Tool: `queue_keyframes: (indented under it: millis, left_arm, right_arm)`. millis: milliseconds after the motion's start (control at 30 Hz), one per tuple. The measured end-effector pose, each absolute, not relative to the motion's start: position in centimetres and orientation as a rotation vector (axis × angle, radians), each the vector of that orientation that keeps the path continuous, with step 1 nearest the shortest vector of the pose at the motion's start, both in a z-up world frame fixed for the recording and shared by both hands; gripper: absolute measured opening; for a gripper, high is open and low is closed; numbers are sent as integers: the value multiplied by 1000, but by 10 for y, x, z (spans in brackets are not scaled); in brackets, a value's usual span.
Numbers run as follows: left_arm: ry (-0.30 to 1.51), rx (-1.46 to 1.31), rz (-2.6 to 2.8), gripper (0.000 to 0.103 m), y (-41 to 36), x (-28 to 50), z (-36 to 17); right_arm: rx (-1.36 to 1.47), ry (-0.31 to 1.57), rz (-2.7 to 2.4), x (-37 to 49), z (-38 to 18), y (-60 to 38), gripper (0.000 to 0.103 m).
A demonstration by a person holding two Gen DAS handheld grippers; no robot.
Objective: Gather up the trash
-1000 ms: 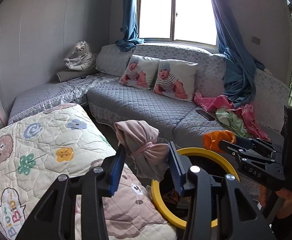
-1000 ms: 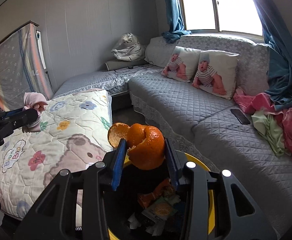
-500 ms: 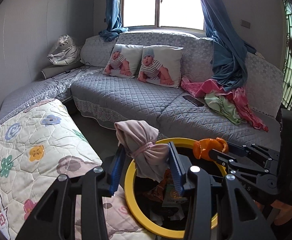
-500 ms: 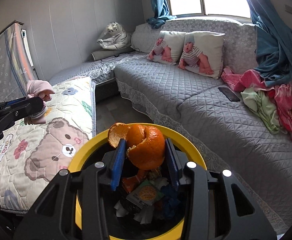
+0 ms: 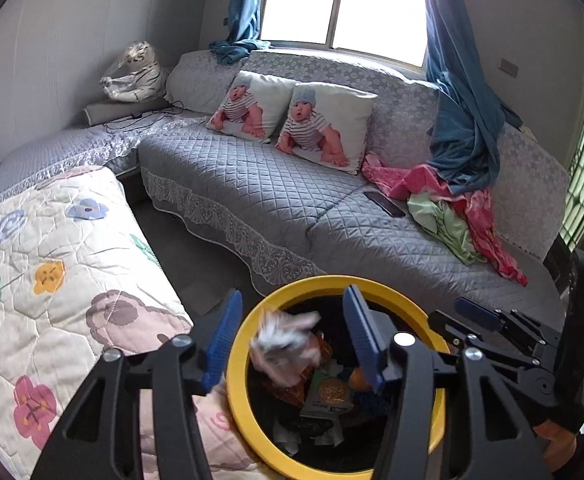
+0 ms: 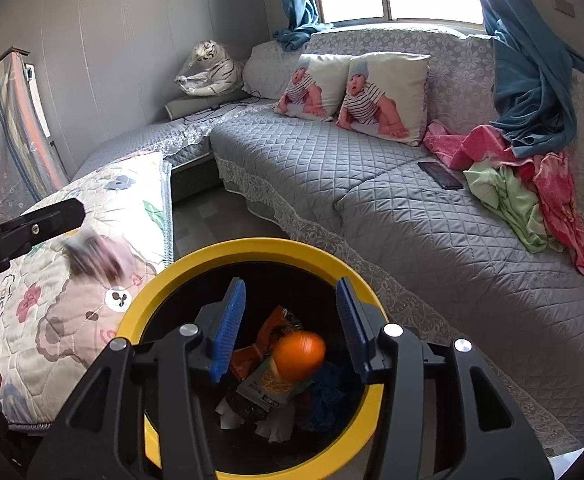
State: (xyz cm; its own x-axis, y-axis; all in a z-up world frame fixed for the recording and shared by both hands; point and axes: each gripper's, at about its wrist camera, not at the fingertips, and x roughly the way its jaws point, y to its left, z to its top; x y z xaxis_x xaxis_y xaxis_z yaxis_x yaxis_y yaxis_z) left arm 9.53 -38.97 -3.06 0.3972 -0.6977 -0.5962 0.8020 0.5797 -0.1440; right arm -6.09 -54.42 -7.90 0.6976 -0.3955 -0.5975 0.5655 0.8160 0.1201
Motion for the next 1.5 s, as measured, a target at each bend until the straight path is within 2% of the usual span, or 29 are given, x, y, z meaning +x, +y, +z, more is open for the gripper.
queue_keyframes:
  millis: [100, 233, 300, 367, 500, 567, 933, 1300, 1500]
  left_arm:
    - [633, 143, -950, 68, -379, 99, -26]
    - [621, 100, -952, 77, -368, 104, -19]
    - [609, 67, -942, 90, -360, 106, -15]
    - [569, 52, -925, 95, -351, 106, -8]
    - [536, 14, -871, 95, -330, 112, 2]
    - [542, -19, -857, 95, -317, 118, 4]
    - [436, -2, -543, 95, -212, 140, 4]
    - [335, -37, -202, 95, -64, 141, 14]
    - [291, -48, -94, 95, -20, 119, 19]
  right_arm:
    - [308, 582, -567, -63, -74, -547, 51]
    - [313, 578, -609, -67, -68, -546, 56]
    - [307, 562, -633, -70, -64, -544, 71]
    - [311, 547, -652, -72, -60, -543, 78]
    - [297, 545, -699, -68, -57, -542, 93]
    - [283, 551, -724, -64, -58, -543, 95]
    - [273, 490, -784, -38, -80, -535, 95]
    - [148, 395, -667, -3, -40, -449, 95]
    - [97, 294, -565, 6, -11, -380, 95]
